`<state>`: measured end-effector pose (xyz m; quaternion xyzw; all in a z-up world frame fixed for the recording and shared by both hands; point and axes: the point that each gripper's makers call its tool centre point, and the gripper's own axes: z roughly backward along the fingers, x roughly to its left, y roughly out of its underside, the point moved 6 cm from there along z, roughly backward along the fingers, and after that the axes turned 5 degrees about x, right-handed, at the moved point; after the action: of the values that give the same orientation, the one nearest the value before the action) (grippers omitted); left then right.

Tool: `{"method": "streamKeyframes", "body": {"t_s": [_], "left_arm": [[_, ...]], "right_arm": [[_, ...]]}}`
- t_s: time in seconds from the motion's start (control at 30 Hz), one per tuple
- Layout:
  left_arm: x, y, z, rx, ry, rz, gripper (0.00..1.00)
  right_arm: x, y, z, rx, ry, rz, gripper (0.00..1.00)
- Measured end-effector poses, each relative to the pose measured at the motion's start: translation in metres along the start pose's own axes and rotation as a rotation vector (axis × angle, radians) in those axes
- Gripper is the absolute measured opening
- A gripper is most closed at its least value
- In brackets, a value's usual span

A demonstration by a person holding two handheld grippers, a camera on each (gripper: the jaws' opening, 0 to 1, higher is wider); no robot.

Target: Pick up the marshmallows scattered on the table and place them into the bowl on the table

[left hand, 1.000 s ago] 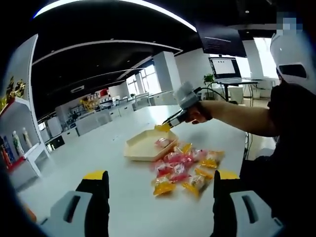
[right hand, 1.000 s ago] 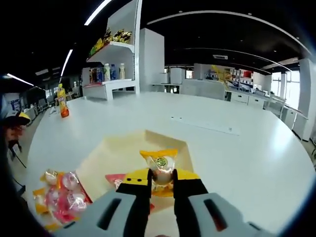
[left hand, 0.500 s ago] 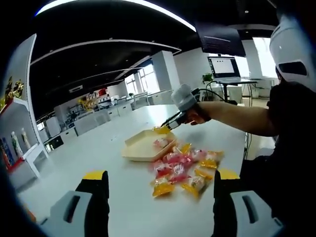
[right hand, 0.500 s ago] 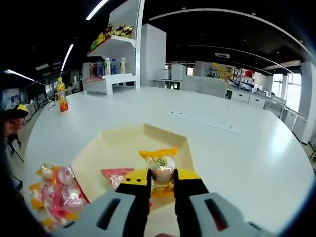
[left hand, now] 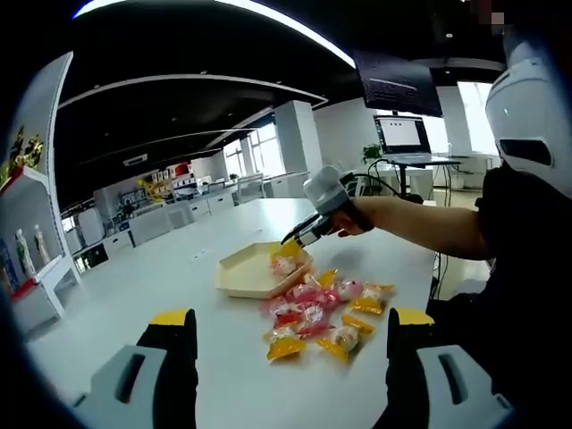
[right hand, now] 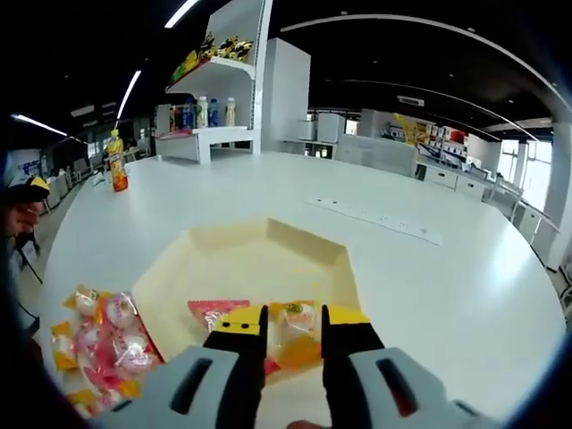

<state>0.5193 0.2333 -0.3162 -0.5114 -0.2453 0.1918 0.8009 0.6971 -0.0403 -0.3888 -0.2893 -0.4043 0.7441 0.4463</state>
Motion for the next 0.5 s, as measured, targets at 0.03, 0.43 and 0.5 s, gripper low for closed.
{"method": "streamKeyframes", "body": {"t_s": [0.03,0.43,0.5], "left_arm": [[0.000,0.000,0.000,-0.001,-0.001,0.001,0.87],[-0.001,0.005,0.002,0.010,-0.010,0.007,0.87],[-0.001,0.005,0.002,0.009,-0.009,0.010,0.87]], "right_arm": [[0.000,0.000,0.000,0.000,0.003,0.001,0.24],[0.001,-0.010,0.032,-0.081,0.033,0.022,0.73],[0.005,-0.012,0.040,-0.099,0.033,0.037,0.93]]}}
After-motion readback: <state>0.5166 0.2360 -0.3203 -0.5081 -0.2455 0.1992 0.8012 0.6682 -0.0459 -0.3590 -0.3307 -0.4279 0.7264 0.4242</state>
